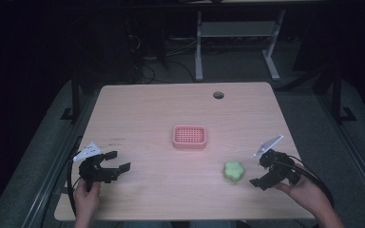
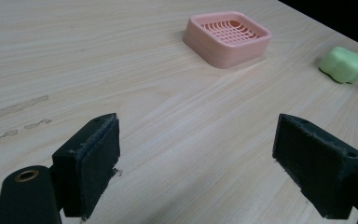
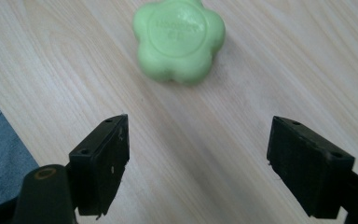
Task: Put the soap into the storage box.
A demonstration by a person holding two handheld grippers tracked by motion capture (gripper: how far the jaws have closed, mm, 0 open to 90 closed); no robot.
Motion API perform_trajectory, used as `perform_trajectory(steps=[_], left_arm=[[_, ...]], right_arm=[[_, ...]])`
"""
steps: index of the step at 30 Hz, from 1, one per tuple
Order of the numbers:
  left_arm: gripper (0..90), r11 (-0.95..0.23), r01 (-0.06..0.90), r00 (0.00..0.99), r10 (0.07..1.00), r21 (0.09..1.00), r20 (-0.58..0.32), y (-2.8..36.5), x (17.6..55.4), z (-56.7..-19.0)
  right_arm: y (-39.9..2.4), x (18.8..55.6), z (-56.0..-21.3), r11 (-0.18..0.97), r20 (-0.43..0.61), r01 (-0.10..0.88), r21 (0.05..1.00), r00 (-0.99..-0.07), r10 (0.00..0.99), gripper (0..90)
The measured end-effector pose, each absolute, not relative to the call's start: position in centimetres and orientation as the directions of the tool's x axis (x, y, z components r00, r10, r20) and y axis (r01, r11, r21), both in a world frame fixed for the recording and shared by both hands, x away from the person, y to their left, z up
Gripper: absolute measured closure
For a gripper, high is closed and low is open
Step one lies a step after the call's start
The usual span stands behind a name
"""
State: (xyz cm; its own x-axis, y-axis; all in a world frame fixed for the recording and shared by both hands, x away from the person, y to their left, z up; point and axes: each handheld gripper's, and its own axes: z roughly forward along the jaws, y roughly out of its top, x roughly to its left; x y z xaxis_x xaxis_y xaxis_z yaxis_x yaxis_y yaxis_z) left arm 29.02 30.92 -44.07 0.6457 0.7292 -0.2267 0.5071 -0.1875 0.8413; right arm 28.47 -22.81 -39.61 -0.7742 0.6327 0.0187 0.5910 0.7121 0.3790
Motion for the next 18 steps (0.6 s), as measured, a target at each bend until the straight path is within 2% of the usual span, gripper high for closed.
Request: perform_trajectory(steps=[18], left_arm=[[14.6,-0.195,0.509,0.648,0.728,0.838,-0.224,30.7,29.0,-44.1]], right_arm=[[-20.5,29.7,-39.1,0.744,0.009,0.555,0.372,-0.804,0.595,19.5]])
